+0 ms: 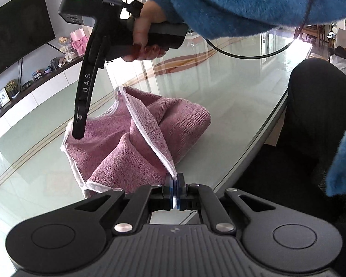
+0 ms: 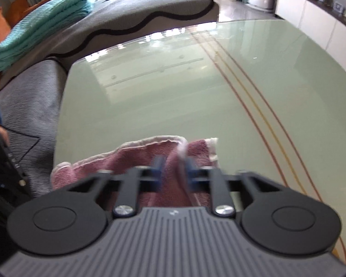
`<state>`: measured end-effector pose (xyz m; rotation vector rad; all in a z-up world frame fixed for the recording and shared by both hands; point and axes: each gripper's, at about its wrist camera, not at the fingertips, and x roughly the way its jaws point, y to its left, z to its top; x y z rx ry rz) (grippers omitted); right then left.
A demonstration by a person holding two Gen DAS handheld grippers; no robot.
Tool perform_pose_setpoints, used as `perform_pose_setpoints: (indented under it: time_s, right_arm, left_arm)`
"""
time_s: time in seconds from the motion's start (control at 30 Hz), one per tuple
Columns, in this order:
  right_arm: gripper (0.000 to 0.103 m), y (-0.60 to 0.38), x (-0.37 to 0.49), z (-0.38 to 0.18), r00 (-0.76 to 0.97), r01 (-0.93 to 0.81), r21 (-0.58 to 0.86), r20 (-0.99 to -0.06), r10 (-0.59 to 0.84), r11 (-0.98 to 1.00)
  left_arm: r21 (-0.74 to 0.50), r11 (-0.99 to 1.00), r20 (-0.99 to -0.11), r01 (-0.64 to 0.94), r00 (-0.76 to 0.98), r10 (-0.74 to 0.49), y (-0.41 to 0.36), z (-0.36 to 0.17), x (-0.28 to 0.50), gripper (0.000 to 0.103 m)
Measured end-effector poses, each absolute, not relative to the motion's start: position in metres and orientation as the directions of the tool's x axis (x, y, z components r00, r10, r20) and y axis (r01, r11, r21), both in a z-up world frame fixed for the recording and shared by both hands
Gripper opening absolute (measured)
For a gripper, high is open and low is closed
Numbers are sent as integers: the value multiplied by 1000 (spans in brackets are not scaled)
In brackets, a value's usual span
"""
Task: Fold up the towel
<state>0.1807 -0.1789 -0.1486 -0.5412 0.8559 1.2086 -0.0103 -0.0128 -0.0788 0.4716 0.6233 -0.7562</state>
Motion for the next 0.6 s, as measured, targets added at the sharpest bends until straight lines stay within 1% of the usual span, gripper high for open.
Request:
perform_pose_setpoints:
  time_s: [0.23,0.4,0.6]
  right_arm:
    - [8,-175,164,-141,175,-970,-49,-824,540,240]
    - [7,-191,164,-125,216,-963,-90,-826,521,255]
    - [7,-229,165,-97,311,-927,-142,-809,499,347]
  left_arm:
    - [180,669,-661,721,592,-460,-10,-75,-5,2]
    - [188,697,-657,692,616,-434,-6,-65,1,2]
    - [289,734,-590,615,718,-369,9,-34,12,2]
